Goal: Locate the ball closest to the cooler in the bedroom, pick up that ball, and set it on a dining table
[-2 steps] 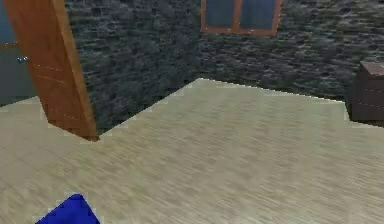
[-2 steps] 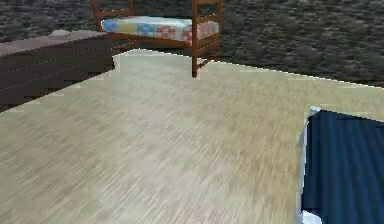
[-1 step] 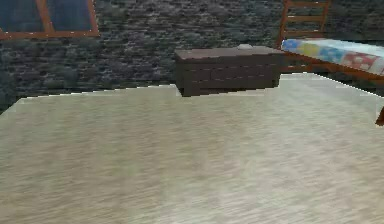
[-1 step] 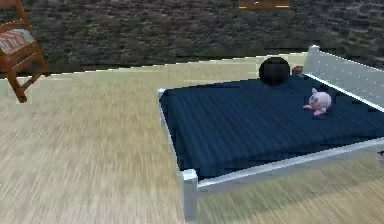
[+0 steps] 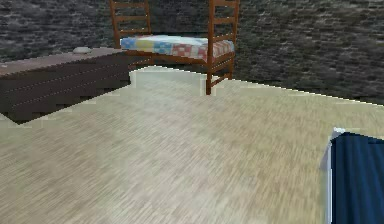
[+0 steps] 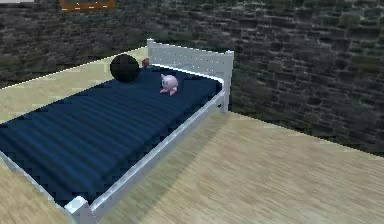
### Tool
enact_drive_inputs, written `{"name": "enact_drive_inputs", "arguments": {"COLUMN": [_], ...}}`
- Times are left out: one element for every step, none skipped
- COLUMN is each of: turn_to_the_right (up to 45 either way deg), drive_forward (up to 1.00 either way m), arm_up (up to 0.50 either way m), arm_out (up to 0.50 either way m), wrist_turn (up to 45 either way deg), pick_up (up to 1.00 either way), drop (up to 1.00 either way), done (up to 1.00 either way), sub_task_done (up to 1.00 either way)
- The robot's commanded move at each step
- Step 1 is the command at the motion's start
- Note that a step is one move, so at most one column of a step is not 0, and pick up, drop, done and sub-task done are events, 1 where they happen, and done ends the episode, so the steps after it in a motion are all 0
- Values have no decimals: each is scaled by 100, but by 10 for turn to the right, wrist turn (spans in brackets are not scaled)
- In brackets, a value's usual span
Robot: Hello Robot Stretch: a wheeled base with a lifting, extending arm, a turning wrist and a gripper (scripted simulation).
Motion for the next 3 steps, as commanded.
{"name": "enact_drive_inputs", "arguments": {"turn_to_the_right": [0,300,30], "drive_forward": [65,0,0], "arm_up": [0,0,0], "arm_out": [0,0,0], "wrist_turn": [0,0,0], "pick_up": [0,0,0], "drop": [0,0,0], "done": [0,0,0], "sub_task_done": [0,0,0]}}
